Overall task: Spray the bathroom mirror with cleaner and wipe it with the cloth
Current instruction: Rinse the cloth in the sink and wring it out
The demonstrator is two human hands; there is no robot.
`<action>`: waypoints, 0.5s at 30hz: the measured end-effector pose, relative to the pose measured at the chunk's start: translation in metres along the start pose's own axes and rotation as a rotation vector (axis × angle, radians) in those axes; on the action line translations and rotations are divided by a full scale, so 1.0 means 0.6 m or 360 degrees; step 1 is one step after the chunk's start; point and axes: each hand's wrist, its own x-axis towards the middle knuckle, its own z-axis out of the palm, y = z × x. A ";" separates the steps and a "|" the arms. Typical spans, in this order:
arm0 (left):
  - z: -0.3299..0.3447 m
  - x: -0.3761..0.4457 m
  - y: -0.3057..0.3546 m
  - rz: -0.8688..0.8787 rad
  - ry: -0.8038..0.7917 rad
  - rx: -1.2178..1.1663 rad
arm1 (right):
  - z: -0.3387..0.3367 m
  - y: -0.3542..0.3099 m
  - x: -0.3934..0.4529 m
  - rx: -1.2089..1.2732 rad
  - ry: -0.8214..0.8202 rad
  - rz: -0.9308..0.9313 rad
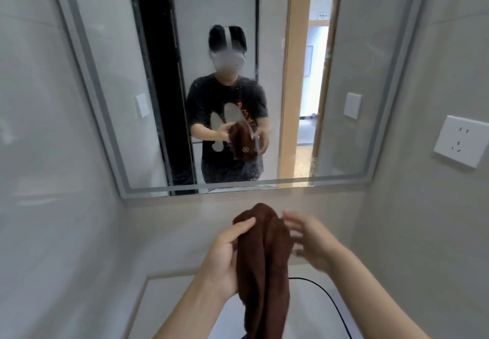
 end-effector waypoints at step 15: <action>-0.024 0.031 -0.056 0.0169 0.0136 0.0285 | -0.032 0.036 -0.053 -0.0393 0.0097 -0.0310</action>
